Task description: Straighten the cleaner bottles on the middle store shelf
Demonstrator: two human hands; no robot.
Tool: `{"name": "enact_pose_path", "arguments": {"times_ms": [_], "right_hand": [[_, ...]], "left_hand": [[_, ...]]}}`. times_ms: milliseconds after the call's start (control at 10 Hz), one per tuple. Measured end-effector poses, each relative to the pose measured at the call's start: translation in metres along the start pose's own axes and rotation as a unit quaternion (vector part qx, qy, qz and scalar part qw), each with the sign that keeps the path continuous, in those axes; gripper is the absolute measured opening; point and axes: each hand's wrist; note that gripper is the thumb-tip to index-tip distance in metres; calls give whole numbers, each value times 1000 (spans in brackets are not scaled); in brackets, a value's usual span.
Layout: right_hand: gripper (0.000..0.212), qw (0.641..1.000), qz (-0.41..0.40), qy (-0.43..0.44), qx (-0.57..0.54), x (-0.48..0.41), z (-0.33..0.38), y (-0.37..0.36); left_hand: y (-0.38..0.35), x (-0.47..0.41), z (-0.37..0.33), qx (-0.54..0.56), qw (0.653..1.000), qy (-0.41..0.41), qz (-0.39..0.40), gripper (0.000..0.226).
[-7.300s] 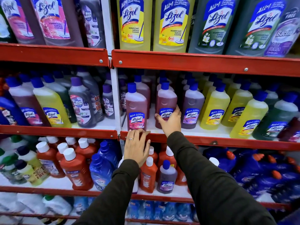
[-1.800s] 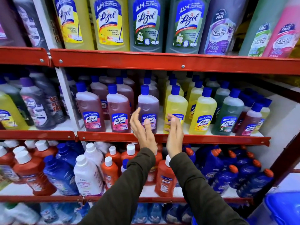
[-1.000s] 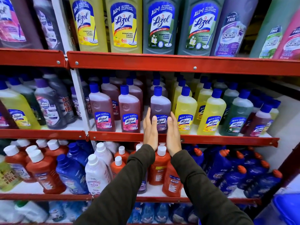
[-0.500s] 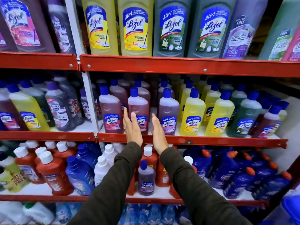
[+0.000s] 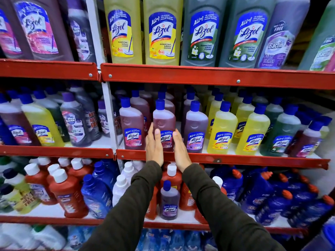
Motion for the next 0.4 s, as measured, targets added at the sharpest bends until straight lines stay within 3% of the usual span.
{"name": "enact_pose_path", "arguments": {"times_ms": [100, 300, 400], "right_hand": [[61, 1000, 1, 3, 6, 1, -3, 3], [60, 1000, 14, 7, 25, 12, 5, 0], [69, 997, 29, -7, 71, 15, 8, 4]], "left_hand": [[1, 0, 1, 4, 1000, 4, 15, 72], [6, 0, 1, 22, 999, 18, 32, 73], [6, 0, -1, 20, 999, 18, 35, 68]]}}
Point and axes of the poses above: each hand's wrist, its own x-axis away from the middle knuckle, its own y-axis out of the back of the hand, z = x × y, and after that the axes turned 11 degrees about z, right-handed
